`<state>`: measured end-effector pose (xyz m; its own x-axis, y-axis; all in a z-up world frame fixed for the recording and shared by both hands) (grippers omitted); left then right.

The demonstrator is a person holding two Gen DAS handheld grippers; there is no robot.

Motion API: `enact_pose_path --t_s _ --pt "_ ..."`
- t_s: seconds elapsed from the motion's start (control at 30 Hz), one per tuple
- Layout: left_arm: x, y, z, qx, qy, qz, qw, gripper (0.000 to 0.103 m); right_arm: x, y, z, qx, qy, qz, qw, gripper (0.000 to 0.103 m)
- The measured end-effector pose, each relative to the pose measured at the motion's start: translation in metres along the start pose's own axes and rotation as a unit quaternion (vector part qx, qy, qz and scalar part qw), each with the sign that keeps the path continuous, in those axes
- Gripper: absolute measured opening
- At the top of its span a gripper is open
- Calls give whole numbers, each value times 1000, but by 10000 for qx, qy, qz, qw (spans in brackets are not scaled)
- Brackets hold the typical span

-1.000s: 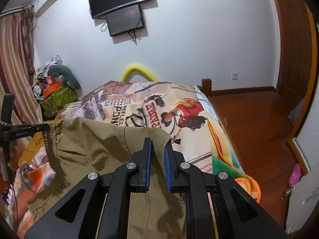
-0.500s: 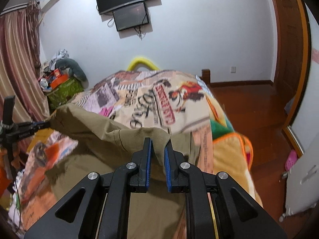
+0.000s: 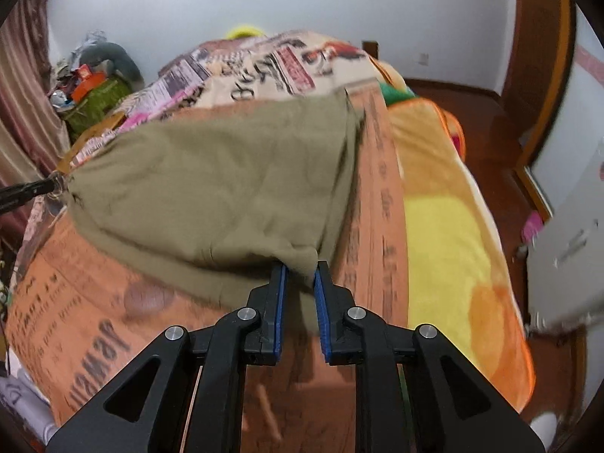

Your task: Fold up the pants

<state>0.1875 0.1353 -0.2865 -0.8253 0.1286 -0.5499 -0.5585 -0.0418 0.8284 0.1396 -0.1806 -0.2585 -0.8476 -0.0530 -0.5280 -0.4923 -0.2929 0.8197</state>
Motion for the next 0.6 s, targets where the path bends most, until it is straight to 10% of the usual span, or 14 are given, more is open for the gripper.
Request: enact_pose_path --t_s 0.23,0.37,0.6 --pt "-8 18 -14 91 -116 -148 9998 20 -12 24 -5 13 -193 -261 9995 24" --pt "-27 28 -32 -50 -427 -440 9981 76 -19 37 11 -104 -40 -540 9985 38" --pt "-37 8 -74 -308 -1348 -314 9899 81 -26 28 45 -247 306 -535 9978 58"
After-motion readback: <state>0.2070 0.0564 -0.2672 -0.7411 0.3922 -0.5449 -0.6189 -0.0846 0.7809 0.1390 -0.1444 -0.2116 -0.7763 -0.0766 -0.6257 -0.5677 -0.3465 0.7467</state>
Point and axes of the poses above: each gripper's, at about its wrist camera, not at the fingertips, and y roughly against the way its jaws point, z to its left, x to its underside, the point moved 7 cm from there along -y, roughly the way its jaws point, and after that the axes turned 7 degrees about -y, right-handed, at the moved point
